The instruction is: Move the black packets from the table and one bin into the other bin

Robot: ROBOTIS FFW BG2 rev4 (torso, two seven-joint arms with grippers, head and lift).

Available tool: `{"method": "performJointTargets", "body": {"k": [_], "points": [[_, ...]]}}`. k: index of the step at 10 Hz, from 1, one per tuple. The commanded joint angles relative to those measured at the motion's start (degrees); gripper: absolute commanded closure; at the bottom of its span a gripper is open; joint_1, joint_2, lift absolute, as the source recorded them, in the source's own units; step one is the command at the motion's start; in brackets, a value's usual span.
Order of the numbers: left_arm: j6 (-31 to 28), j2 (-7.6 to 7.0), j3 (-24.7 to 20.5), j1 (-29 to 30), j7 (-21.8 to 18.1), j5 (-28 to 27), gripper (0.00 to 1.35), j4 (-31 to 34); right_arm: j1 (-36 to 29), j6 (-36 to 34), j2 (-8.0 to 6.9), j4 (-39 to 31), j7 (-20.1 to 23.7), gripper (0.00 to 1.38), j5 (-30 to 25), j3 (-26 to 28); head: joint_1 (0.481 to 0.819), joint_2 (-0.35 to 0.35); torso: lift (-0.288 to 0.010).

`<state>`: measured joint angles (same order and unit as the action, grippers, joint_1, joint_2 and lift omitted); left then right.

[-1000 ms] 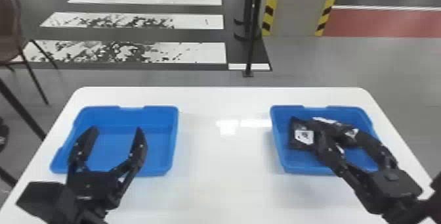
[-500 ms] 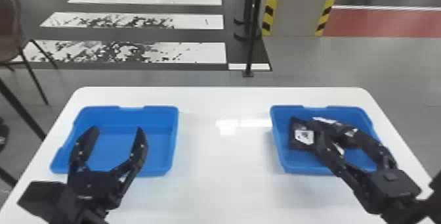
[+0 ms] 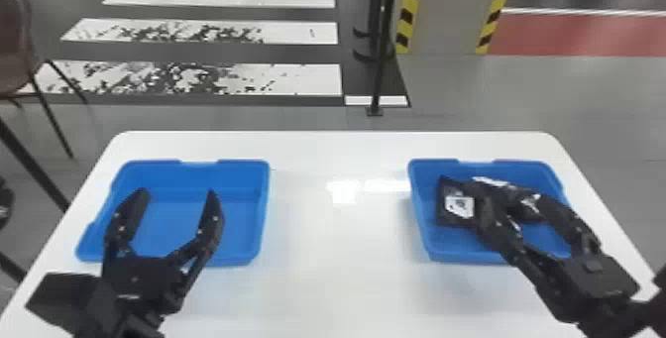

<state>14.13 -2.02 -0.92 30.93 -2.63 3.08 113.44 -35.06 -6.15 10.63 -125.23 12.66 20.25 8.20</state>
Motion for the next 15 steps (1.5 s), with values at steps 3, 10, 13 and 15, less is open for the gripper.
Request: {"method": "performJointTargets", "body": {"k": [3, 10, 13, 15], "points": [[-0.06, 0.0, 0.01, 0.0, 0.0, 0.0, 0.24, 0.11, -0.09, 0.67, 0.0, 0.14, 0.09, 0.31, 0.43, 0.14, 0.695, -0.027, -0.11], [-0.2, 0.09, -0.33, 0.14, 0.0, -0.23, 0.24, -0.03, -0.23, 1.37, 0.0, 0.42, 0.09, 0.3, 1.0, 0.14, 0.695, -0.03, -0.11], [-0.06, 0.18, -0.45, 0.28, 0.0, -0.11, 0.24, -0.03, -0.37, 1.79, 0.09, 0.56, 0.09, 0.31, 1.0, -0.08, 0.695, -0.025, -0.11], [-0.06, 0.18, -0.45, 0.28, 0.0, -0.11, 0.24, -0.03, -0.37, 1.93, 0.0, 0.56, 0.09, 0.31, 1.12, 0.14, 0.695, -0.025, -0.11]]}}
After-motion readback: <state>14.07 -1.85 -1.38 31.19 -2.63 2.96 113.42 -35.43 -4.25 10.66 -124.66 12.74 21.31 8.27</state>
